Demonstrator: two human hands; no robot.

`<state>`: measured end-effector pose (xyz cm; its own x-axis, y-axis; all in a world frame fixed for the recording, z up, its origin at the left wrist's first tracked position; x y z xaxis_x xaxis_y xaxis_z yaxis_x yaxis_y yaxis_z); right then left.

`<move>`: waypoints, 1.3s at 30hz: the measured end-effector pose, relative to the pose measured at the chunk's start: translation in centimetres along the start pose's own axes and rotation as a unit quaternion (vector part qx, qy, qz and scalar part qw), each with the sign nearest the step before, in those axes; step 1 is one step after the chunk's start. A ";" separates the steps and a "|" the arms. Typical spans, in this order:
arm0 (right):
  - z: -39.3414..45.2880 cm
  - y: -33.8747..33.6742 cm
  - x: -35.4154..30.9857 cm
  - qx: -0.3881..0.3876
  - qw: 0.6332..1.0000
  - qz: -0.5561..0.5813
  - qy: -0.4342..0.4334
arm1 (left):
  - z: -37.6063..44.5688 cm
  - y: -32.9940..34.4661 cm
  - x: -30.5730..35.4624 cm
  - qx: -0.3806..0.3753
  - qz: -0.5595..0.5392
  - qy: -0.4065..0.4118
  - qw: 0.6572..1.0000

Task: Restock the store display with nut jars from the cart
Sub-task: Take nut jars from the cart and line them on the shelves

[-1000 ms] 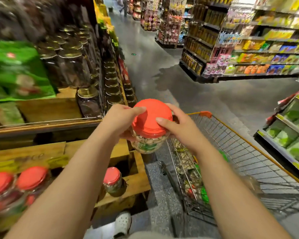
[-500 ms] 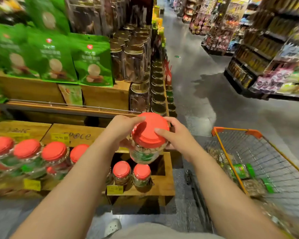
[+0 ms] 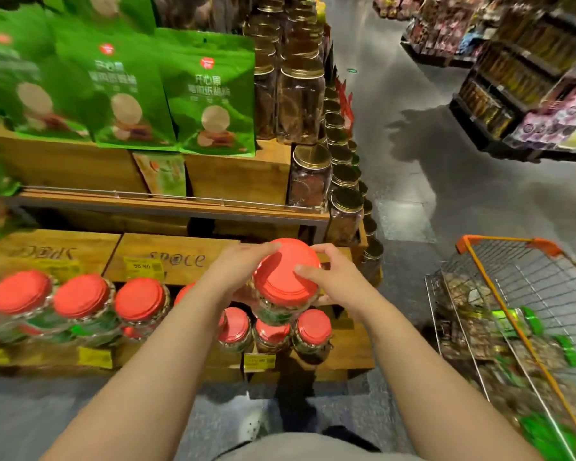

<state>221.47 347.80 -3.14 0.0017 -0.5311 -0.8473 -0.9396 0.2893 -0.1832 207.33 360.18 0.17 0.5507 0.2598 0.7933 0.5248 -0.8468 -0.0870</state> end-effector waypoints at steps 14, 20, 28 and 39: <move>9.4 4.3 4.4 -0.017 0.997 0.028 0.073 | 8.1 -4.0 -8.0 -0.002 -0.081 -0.067 0.994; 13.5 5.6 8.6 -0.039 0.993 0.048 0.099 | 11.2 -4.3 -11.9 0.004 -0.072 -0.114 0.991; 17.3 6.8 13.8 -0.053 0.989 0.062 0.124 | 14.1 -3.9 -16.0 -0.012 -0.077 -0.154 0.985; 21.5 7.4 18.1 -0.056 0.988 0.076 0.123 | 18.2 -3.0 -19.6 -0.003 -0.054 -0.194 0.979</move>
<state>221.92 357.43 -30.55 -0.2129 -0.6699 -0.7112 -0.9546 0.2978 0.0052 206.82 366.06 -26.05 0.6984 0.5041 0.5080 0.5901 -0.8073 -0.0102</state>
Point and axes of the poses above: each hand's wrist, its own z-axis towards the middle knuckle, its own y-axis out of the palm, x = y × z, the point moved 1 cm from there along z, towards the middle knuckle, and after that the axes turned 12 degrees about -x, right-handed, at the moved point
